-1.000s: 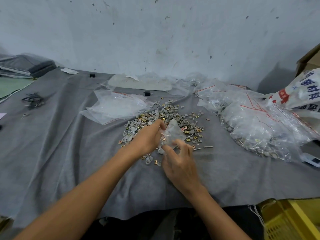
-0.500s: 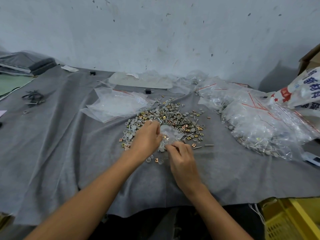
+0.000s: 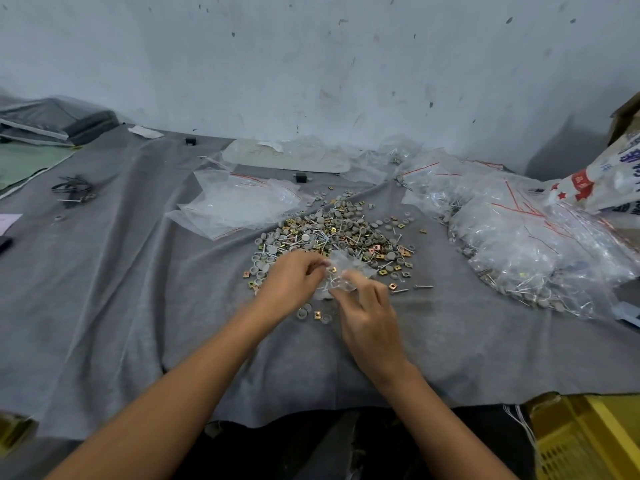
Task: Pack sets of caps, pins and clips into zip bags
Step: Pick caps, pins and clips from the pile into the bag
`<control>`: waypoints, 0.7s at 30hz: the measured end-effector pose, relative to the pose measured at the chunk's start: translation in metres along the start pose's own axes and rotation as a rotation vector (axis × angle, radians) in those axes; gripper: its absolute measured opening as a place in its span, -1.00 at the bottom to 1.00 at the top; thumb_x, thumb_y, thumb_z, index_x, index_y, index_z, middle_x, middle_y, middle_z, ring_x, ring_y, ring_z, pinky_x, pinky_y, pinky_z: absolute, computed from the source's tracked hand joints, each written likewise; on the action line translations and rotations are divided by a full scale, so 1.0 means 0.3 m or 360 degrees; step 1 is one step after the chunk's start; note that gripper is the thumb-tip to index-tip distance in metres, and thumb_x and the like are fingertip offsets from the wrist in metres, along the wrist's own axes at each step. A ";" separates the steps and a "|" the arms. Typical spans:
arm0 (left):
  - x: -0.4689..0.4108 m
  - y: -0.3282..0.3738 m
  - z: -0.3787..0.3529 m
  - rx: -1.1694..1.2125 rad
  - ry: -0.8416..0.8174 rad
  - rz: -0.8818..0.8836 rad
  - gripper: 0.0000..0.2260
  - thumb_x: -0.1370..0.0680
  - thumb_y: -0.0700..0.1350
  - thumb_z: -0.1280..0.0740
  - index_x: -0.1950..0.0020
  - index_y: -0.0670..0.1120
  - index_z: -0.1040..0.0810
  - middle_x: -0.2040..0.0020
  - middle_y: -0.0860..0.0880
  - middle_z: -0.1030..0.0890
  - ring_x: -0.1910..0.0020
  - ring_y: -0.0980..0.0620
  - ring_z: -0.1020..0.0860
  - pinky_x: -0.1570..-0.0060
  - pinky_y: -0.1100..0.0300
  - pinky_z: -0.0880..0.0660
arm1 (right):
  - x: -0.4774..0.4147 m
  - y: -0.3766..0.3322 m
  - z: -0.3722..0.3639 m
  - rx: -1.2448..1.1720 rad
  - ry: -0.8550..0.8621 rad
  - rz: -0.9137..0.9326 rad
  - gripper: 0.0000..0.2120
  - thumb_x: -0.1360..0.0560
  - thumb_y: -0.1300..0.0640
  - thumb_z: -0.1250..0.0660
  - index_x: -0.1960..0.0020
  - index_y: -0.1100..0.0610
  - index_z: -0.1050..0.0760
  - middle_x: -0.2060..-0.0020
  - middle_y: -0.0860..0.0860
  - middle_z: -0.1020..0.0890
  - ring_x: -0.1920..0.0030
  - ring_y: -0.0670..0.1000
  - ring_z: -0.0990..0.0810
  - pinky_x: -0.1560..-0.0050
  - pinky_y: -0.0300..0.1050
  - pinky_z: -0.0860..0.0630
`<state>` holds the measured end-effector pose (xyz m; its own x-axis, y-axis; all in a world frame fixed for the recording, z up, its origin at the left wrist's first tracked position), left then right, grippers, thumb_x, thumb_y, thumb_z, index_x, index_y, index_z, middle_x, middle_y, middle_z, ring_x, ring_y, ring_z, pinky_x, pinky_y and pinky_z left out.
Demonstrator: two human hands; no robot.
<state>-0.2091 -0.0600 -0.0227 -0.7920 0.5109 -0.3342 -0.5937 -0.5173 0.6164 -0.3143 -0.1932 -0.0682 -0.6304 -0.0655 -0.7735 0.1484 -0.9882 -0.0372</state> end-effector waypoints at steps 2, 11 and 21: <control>-0.009 0.006 -0.003 -0.0016 -0.0025 0.0022 -0.76 -0.65 -0.08 -0.30 0.20 0.11 -0.59 0.40 0.11 -0.54 0.42 0.22 -0.47 0.40 0.36 -0.29 | -0.002 -0.006 0.002 -0.0003 -0.0010 0.0128 -0.86 -0.55 0.29 -0.38 -0.06 0.19 -0.68 -0.23 0.10 -0.63 -0.05 0.13 -0.54 -0.06 0.00 -0.59; -0.017 -0.014 0.024 0.0277 -0.0225 0.0065 -0.64 -0.64 0.02 -0.32 -0.44 0.08 -0.50 0.05 0.13 -0.64 0.16 0.23 -0.59 0.12 0.22 -0.52 | -0.014 -0.006 0.000 -0.0145 -0.0293 -0.0010 -0.80 -0.56 0.31 -0.26 -0.11 0.21 -0.62 -0.39 0.24 -0.49 -0.26 0.27 -0.53 -0.20 0.10 -0.56; 0.099 -0.202 0.170 -0.0486 -0.0231 0.0251 -0.91 -0.60 -0.04 -0.36 0.05 0.16 -0.55 0.07 0.15 -0.59 0.04 0.06 -0.58 0.09 0.15 -0.41 | -0.025 -0.019 0.022 -0.0171 -0.0405 -0.0078 -0.80 -0.53 0.32 -0.30 -0.10 0.22 -0.64 -0.39 0.30 -0.48 -0.27 0.30 -0.53 -0.19 0.12 -0.59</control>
<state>-0.1895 0.0215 -0.0335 -0.8618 0.4894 -0.1337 -0.4983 -0.7672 0.4039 -0.3155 -0.1880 -0.0581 -0.8079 -0.0643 -0.5858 0.1846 -0.9716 -0.1479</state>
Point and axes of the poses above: each hand's wrist, its own x-axis away from the middle knuckle, its own z-axis out of the back of the hand, y = z × x, the point moved 1 cm from there along -x, towards the middle knuckle
